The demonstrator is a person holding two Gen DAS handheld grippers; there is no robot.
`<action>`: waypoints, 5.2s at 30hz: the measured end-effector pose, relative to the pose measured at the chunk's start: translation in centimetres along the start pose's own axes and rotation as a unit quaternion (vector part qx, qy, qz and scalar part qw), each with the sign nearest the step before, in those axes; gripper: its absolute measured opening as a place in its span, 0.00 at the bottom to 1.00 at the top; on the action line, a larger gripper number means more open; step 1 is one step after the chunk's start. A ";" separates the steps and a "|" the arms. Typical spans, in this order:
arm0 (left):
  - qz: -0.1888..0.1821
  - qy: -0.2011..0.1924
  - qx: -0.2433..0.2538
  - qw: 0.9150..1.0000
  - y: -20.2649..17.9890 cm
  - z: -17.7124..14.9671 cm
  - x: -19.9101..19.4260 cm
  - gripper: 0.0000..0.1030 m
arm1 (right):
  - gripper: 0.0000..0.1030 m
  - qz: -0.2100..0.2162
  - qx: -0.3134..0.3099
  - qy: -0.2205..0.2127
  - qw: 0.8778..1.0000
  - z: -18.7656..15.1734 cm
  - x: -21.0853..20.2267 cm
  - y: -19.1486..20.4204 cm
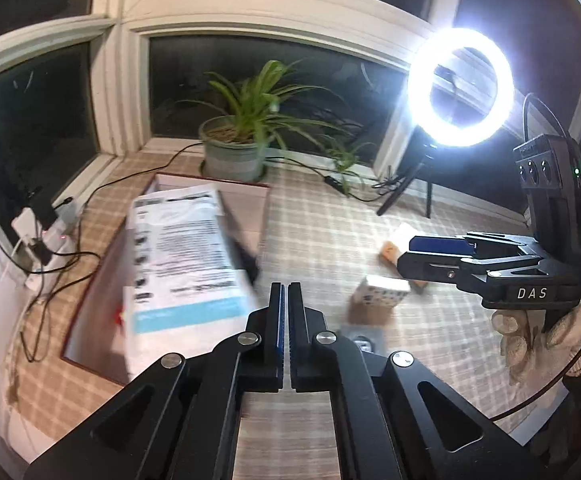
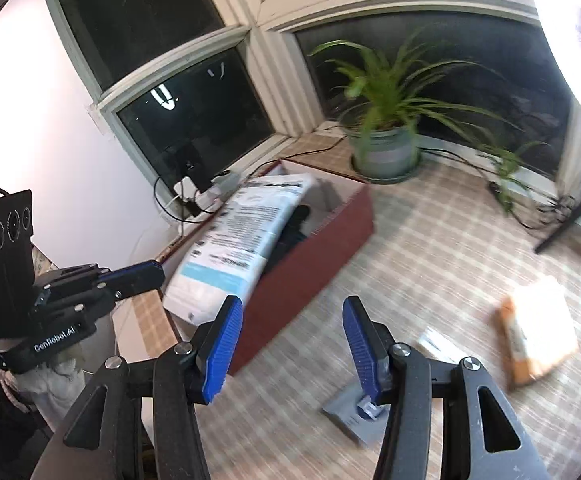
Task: Organize soft objects
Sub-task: 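Move both tools toward the orange-white tissue pack, then close the right tool on the tissue pack's end, then lift the tissue pack with the right tool and carry it over the box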
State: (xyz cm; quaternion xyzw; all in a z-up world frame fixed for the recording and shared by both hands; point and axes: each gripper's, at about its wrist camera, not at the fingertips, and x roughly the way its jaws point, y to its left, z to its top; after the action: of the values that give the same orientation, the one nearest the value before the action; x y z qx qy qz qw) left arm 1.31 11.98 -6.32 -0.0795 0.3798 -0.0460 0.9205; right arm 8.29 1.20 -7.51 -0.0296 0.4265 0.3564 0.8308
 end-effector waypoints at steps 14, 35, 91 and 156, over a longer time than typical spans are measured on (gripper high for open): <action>-0.018 -0.020 0.073 0.997 -13.0 -1.9 2.6 0.00 | 0.49 -0.062 0.034 -0.006 0.997 -7.6 -8.3 -10.1; -0.069 0.058 0.005 0.996 -21.2 0.2 14.6 0.64 | 0.63 -0.064 0.069 0.021 0.995 -7.9 -9.5 -25.5; -0.101 0.196 -0.083 0.972 -20.0 1.5 29.2 0.59 | 0.42 0.030 0.157 0.130 0.978 -4.3 2.0 -33.2; -0.031 0.094 -0.093 0.991 8.2 -0.8 3.3 0.59 | 0.40 0.059 -0.012 0.098 0.993 3.3 7.3 6.0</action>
State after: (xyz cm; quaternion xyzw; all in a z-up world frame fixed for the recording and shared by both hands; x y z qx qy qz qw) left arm 3.30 19.52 -10.63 -0.1716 0.4651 -0.0464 0.8672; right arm 9.63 10.97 -9.23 -0.0489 0.5024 0.4051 0.7623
